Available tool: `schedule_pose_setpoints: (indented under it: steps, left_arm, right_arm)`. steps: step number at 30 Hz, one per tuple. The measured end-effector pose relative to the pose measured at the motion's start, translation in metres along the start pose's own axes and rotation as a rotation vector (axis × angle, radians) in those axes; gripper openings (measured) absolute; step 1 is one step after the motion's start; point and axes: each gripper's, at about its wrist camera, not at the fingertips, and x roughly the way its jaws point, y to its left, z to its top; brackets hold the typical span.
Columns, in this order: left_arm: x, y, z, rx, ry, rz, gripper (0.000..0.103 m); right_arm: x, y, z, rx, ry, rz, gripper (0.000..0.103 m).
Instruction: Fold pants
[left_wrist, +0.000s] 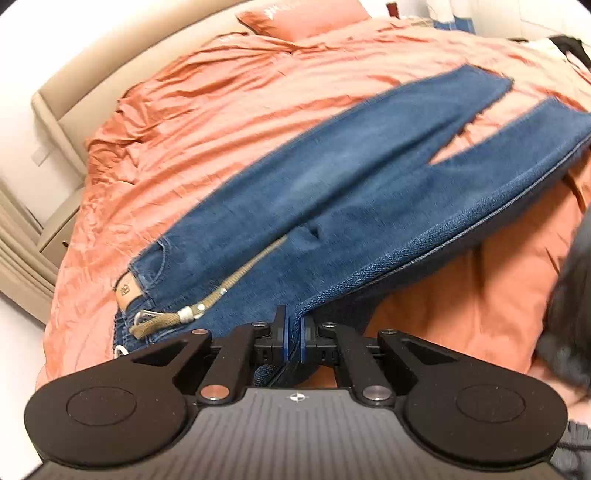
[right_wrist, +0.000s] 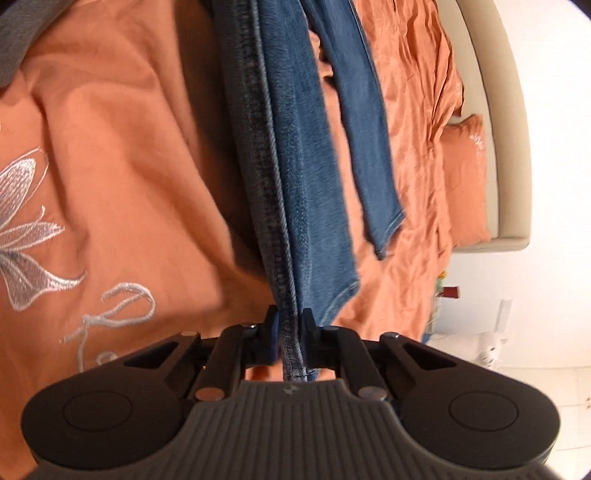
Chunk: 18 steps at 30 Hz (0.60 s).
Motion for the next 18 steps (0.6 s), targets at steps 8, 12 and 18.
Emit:
schedule_pose_setpoints:
  steps: [8,12,18]
  left_arm:
    - [-0.004,0.02,0.022,-0.031,-0.076,0.054,0.005]
    - [-0.002,0.032,0.045,-0.015,-0.123,0.104,0.005]
    - [0.018,0.057,0.096,0.026,-0.158,0.161,0.005]
  right_arm:
    - [-0.003,-0.049,0.018,0.082,0.018,-0.102,0.002]
    - [0.01,-0.087,0.035,0.157,0.031,-0.161,0.002]
    - [0.045,-0.146,0.068,0.226,0.066,-0.227,0.002]
